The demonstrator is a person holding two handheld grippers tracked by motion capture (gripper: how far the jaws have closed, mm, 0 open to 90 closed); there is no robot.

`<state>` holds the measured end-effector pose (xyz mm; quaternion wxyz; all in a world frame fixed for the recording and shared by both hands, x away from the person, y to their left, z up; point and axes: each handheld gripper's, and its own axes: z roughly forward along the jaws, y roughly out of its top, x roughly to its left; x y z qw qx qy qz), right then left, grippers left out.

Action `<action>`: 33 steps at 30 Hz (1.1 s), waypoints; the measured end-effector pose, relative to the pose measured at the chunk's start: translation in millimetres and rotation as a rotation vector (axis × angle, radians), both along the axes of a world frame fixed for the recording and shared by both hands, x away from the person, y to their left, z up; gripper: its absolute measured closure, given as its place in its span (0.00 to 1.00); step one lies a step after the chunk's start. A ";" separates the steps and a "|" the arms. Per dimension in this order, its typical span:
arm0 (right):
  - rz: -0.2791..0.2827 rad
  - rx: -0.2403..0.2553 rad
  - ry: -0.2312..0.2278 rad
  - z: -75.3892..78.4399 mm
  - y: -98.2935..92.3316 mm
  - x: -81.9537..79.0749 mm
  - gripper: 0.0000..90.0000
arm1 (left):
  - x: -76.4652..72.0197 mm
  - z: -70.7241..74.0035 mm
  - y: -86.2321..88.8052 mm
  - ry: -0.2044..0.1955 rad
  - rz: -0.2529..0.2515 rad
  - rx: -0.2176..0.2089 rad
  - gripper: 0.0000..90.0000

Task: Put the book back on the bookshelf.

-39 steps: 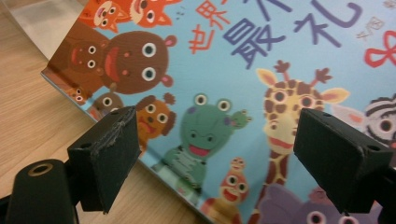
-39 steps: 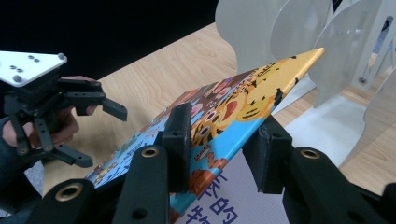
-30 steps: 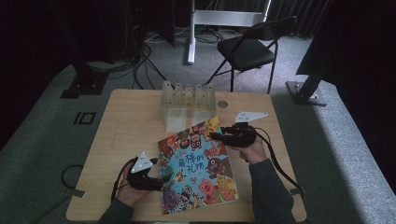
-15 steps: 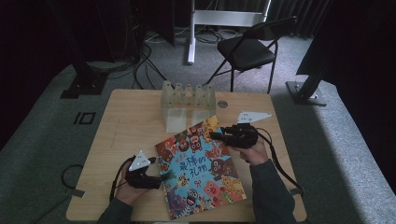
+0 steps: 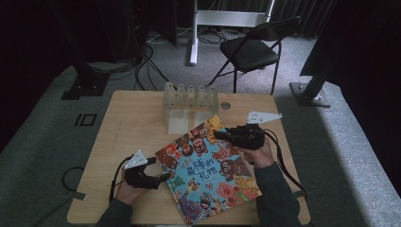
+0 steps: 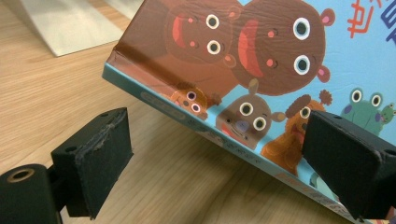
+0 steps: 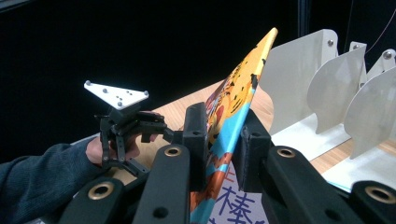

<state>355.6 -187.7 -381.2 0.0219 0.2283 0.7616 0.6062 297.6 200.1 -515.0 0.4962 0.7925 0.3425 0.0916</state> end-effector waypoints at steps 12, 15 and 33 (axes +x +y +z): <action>0.029 0.033 -0.003 0.1 -1.7 -0.8 0.87 | 18.3 0.8 -10.0 0.084 -0.137 -0.125 0.06; 0.035 0.039 -0.004 0.1 -1.9 -1.1 0.87 | 23.5 1.2 -12.5 0.130 -0.178 -0.162 0.09; -0.006 -0.043 -0.055 -0.8 -22.8 -3.6 0.76 | 22.1 32.8 4.8 0.089 -0.234 -0.220 0.47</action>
